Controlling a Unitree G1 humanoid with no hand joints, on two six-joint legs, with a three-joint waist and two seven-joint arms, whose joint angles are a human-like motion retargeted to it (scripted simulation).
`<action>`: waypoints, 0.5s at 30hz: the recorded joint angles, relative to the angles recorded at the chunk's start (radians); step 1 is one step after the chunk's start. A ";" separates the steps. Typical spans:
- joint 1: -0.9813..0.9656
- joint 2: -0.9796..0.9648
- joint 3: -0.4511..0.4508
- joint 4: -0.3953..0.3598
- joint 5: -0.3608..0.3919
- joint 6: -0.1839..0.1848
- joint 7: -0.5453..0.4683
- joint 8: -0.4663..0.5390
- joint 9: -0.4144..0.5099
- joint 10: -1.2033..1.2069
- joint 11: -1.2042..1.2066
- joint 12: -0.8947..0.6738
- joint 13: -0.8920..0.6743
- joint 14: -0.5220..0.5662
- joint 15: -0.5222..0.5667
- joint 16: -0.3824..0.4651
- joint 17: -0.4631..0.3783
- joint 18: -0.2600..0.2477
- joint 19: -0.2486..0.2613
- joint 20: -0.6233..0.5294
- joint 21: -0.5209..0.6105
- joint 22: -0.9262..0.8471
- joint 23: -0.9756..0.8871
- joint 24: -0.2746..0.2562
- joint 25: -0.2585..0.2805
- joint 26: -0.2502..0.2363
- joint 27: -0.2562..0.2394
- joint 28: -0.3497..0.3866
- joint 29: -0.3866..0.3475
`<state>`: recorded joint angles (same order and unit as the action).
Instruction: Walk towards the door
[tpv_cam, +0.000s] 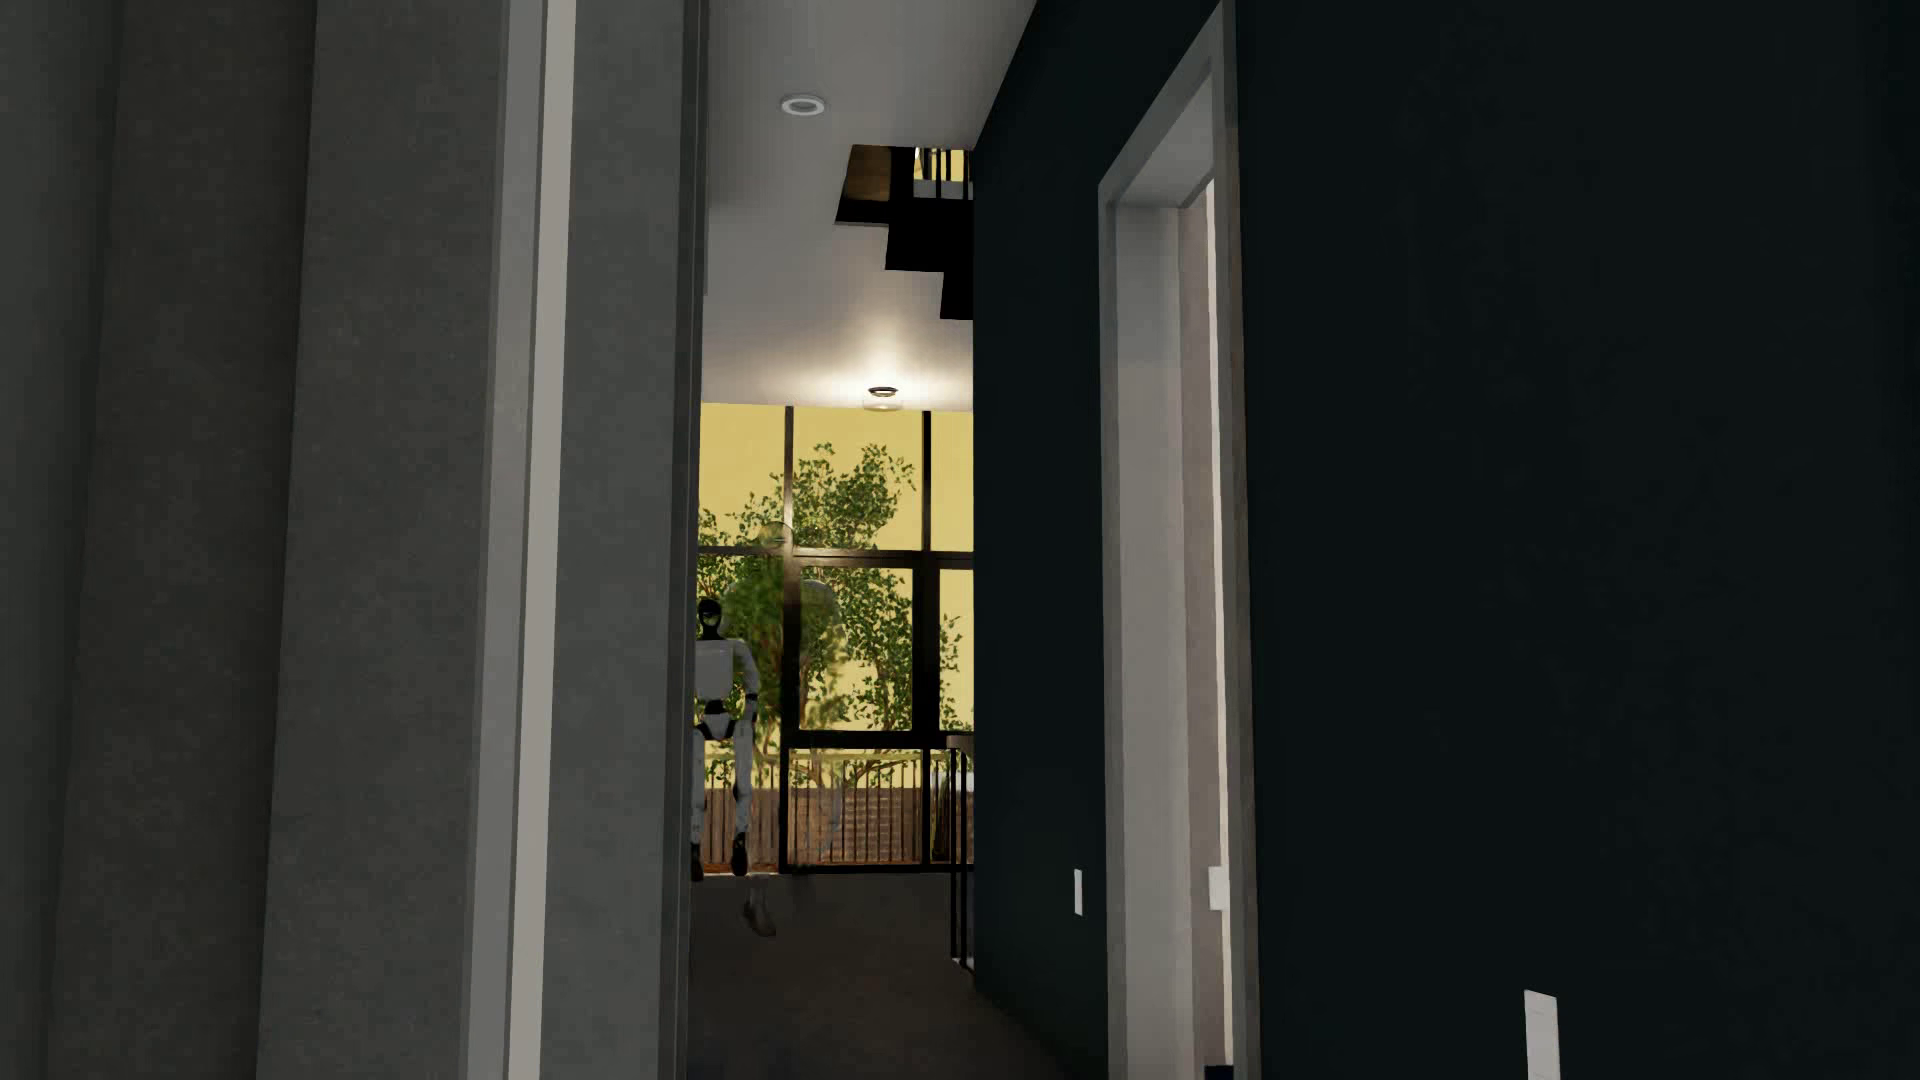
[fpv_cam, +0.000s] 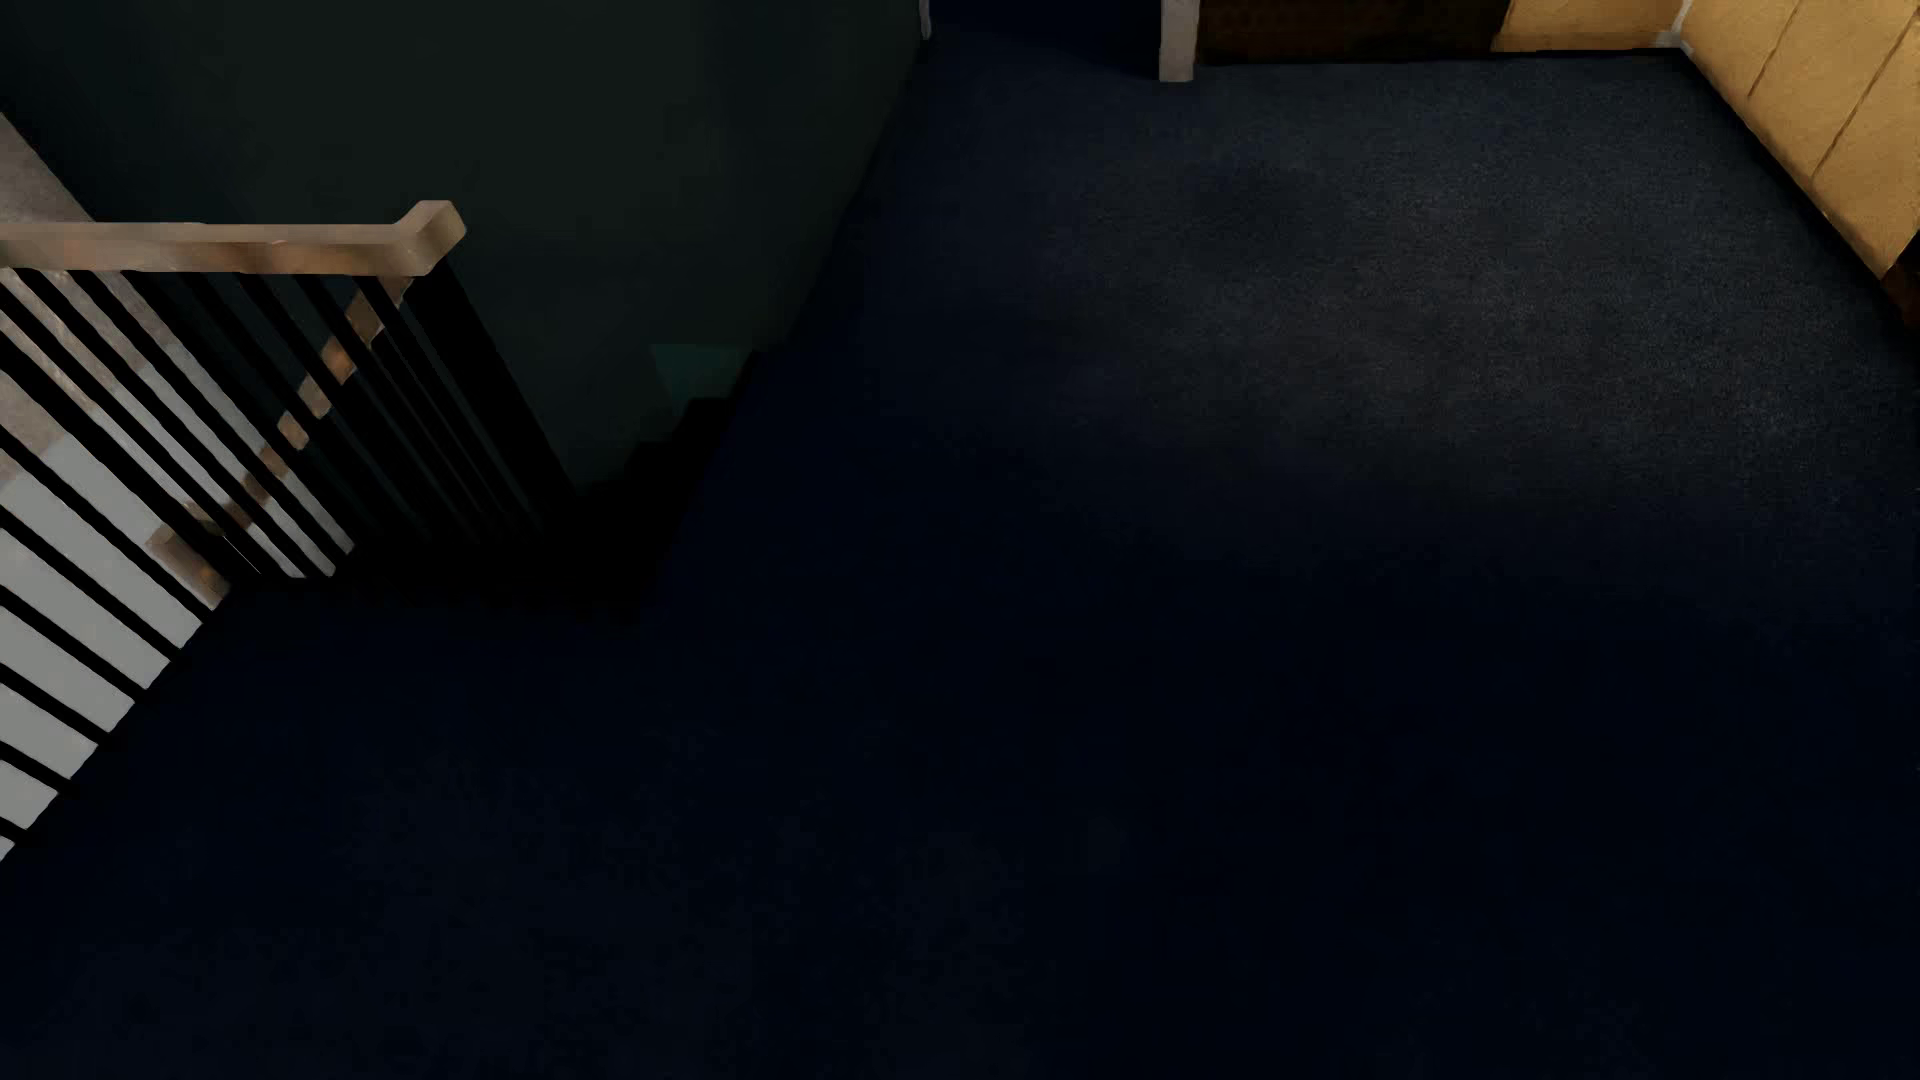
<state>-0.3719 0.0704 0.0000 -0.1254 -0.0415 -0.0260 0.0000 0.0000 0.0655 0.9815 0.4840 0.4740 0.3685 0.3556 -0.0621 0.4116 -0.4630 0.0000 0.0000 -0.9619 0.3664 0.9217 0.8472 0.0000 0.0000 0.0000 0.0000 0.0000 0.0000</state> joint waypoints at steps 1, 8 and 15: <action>-0.011 0.042 0.019 0.000 0.007 -0.007 0.000 0.000 0.022 -0.170 0.003 -0.019 -0.013 0.072 -0.022 0.001 -0.004 0.000 0.000 0.028 -0.078 -0.007 -0.073 0.000 0.000 0.000 0.000 0.000 0.000; -0.026 0.276 0.082 0.001 -0.004 -0.072 0.000 0.000 0.025 -0.523 0.041 -0.159 -0.021 -0.118 -0.006 0.040 -0.010 0.000 0.000 0.313 -0.047 -0.114 -0.082 0.000 0.000 0.000 0.000 0.000 0.000; 0.377 -0.256 -0.114 -0.025 -0.106 -0.062 0.000 0.000 0.033 -0.562 0.797 -0.223 0.087 -0.434 0.060 0.054 0.037 0.000 0.000 0.254 0.310 -0.094 0.139 0.000 0.000 0.000 0.000 0.000 0.000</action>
<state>0.0052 -0.1854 -0.1140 -0.1501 -0.1478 -0.0876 0.0000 0.0000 0.0983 0.4194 1.2805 0.2506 0.4557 -0.0786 -0.0023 0.4658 -0.4256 0.0000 0.0000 -0.7075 0.6767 0.8277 0.9857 0.0000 0.0000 0.0000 0.0000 0.0000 0.0000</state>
